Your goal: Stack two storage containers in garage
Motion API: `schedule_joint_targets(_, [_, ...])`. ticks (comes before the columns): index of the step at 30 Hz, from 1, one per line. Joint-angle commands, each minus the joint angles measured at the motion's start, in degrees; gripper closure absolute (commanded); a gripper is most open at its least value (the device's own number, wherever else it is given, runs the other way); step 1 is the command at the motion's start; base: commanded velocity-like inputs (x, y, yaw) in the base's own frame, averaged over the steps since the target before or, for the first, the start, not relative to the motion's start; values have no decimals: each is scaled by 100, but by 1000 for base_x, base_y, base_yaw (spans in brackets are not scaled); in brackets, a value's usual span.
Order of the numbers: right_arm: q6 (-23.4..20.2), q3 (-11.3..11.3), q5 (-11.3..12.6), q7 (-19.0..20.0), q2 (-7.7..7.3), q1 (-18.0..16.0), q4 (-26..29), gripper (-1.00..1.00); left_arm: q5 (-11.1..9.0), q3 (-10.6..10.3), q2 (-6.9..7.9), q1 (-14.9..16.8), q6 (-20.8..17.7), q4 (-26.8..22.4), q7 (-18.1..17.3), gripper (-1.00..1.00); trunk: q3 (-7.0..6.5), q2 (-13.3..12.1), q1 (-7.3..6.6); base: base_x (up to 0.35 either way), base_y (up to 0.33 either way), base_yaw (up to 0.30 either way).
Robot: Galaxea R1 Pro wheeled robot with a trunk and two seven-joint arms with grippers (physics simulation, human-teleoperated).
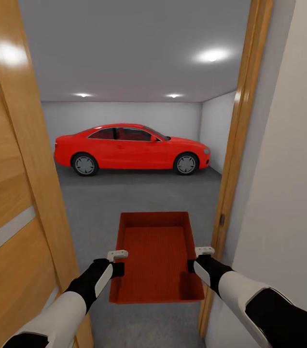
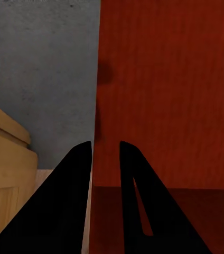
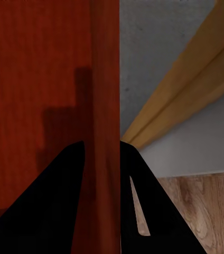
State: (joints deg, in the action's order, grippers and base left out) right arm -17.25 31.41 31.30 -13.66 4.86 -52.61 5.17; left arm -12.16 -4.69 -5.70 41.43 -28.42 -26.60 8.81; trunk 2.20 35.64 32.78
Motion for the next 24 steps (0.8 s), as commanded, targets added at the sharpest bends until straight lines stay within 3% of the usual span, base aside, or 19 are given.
schedule_joint_targets(1, [-33,41,14,-49,-2,-4,19,100,-28,-6,8,5,-32,-8,78,100,11,10,3,86,0,0])
schedule_joint_targets(9, [-33,50,50,-49,-2,-4,19,100,-61,-32,8,5,-32,-1,93,100,11,10,3,263,0,0])
schedule_joint_targets(11, [-33,41,-53,-49,-3,-4,19,100,38,-5,8,5,-32,-2,91,100,11,10,3,249,0,0])
schedule_joint_targets(24, [-33,41,-53,-49,-3,-4,19,100,38,-5,8,5,-60,-3,85,100,11,10,3,68,33,0])
